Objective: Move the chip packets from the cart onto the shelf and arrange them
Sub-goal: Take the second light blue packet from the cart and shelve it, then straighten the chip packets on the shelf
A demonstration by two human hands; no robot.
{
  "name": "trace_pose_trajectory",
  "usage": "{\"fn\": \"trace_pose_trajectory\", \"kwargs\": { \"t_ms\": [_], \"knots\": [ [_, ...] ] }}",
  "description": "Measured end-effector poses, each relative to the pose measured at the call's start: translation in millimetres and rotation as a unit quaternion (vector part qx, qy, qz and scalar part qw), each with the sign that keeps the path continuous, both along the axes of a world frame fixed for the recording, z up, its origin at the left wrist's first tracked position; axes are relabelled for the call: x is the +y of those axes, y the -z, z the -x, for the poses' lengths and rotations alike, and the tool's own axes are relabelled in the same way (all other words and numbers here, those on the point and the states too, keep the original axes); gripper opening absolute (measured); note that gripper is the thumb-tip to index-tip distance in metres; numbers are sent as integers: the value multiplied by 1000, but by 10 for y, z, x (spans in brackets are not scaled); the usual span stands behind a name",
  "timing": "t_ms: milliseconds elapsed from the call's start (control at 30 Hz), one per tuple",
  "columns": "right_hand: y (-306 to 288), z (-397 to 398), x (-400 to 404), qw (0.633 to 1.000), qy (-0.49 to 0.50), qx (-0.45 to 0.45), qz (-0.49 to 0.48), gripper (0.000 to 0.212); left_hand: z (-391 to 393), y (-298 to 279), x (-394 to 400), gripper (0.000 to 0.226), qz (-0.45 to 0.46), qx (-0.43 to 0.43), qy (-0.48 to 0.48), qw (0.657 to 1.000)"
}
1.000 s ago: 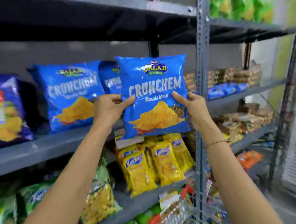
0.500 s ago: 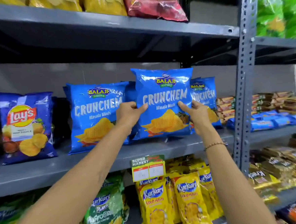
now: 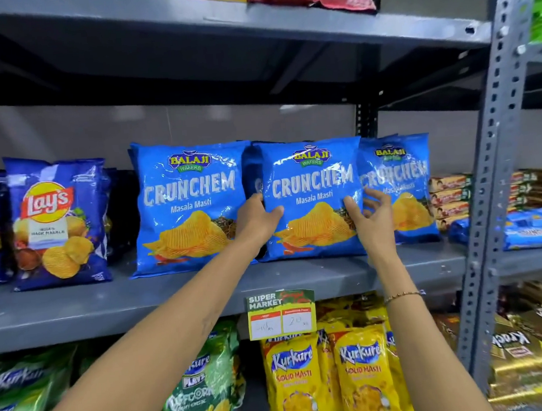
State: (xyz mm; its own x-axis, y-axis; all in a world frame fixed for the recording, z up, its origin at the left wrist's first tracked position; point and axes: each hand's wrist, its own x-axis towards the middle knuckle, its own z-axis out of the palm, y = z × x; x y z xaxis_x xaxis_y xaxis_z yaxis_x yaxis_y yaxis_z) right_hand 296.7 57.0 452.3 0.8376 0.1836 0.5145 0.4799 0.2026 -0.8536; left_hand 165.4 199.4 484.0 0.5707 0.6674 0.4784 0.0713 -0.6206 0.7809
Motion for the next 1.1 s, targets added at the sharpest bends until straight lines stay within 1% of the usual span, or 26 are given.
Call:
{"fn": "trace_pose_trajectory", "kwargs": {
  "t_ms": [133,233,267,400,500,533,600,733,800,900,1000,1033,1100],
  "knots": [
    [85,27,29,999,24,-28,-22,48,-36,102,-31,41,-57,15,-22,998],
    [110,28,32,996,65,-59,-26,42,-31,178,-71,59,-103,38,-56,992],
    [123,33,37,994,82,-72,-25,39,-11,203,-95,62,-122,41,-67,989],
    [137,78,58,974,168,-144,-45,22,123,287,-149,54,-213,4,-91,973],
    [102,268,153,950,205,-221,-82,14,342,278,-89,32,-213,-45,-63,974],
    [78,383,213,947,196,-239,-87,12,450,261,-50,24,-209,-56,-59,975],
    [31,651,376,950,142,-266,-80,9,700,229,79,15,-194,-68,-59,977],
    [-33,1253,812,962,-11,-270,-49,7,1307,183,422,8,-168,-85,-79,979],
    [-60,1553,1066,962,-65,-264,-35,7,1637,164,626,8,-170,-84,-98,977],
    [-83,1984,1470,957,-137,-257,17,16,2173,123,919,10,-159,-82,-132,975],
    [-85,2324,1814,945,-188,-248,98,29,2622,116,1258,10,-131,-97,-209,964],
    [-83,2433,1933,943,-192,-242,127,36,2757,133,1388,15,-123,-94,-228,961],
    [-65,2617,2132,935,-202,-224,184,53,2963,196,1613,30,-93,-49,-254,961]
  ]
}}
